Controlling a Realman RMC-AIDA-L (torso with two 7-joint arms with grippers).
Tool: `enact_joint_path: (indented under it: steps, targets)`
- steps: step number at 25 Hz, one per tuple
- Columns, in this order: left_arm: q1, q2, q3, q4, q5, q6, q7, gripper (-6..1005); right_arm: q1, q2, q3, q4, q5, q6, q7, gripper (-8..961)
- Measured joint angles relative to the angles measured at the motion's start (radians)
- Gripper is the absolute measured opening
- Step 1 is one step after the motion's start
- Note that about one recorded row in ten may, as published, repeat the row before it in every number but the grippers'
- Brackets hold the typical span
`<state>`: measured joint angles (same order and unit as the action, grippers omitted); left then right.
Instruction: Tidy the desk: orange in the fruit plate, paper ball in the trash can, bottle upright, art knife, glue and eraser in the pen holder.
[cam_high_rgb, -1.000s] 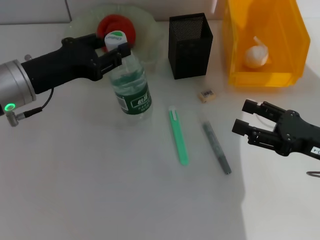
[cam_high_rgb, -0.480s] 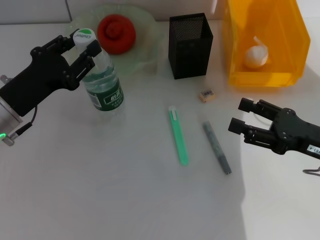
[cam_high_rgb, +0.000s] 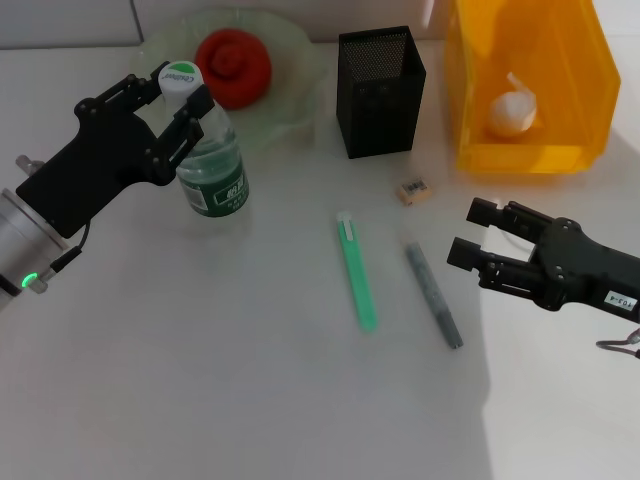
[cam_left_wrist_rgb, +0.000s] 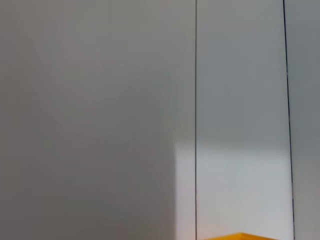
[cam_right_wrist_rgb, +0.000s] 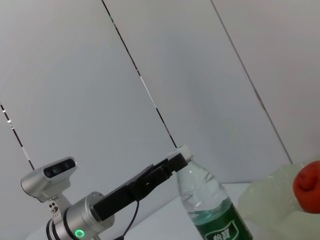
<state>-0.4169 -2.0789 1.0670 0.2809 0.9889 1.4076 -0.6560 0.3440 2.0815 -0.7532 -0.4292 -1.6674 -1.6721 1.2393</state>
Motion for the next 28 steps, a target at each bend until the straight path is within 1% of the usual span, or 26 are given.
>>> enact_joint_path:
  steps: [5,11,15,18,23,25,26,28]
  targets:
    - [-0.013,-0.001,0.005,-0.032,-0.007,-0.002,0.065,458,0.000,0.000,0.004,0.016,0.003,-0.001,-0.019,844]
    - [-0.025,-0.001,0.000,-0.070,-0.052,0.001,0.075,483,0.000,0.000,0.007,0.017,0.005,-0.005,-0.020,844]
    - [-0.020,-0.001,-0.001,-0.071,-0.060,0.010,0.076,563,-0.001,0.000,0.003,0.017,0.006,-0.004,-0.020,844]
    - [-0.011,-0.001,-0.001,-0.071,-0.076,0.039,0.076,623,0.000,0.000,0.002,0.017,0.006,-0.004,-0.020,844]
    - [0.038,0.006,-0.002,-0.062,-0.193,0.203,0.073,714,0.000,0.000,0.007,0.017,0.006,-0.010,-0.020,844]
    - [0.068,0.012,-0.003,-0.050,-0.243,0.298,0.039,744,0.000,0.000,0.009,0.017,0.006,-0.012,-0.020,844]
    - [0.073,0.013,-0.003,-0.046,-0.249,0.312,0.027,759,-0.001,0.000,0.009,0.017,0.006,-0.013,-0.020,844]
    - [0.101,0.031,0.004,0.010,-0.240,0.343,-0.088,790,-0.001,0.000,0.010,0.016,0.006,-0.014,-0.020,844]
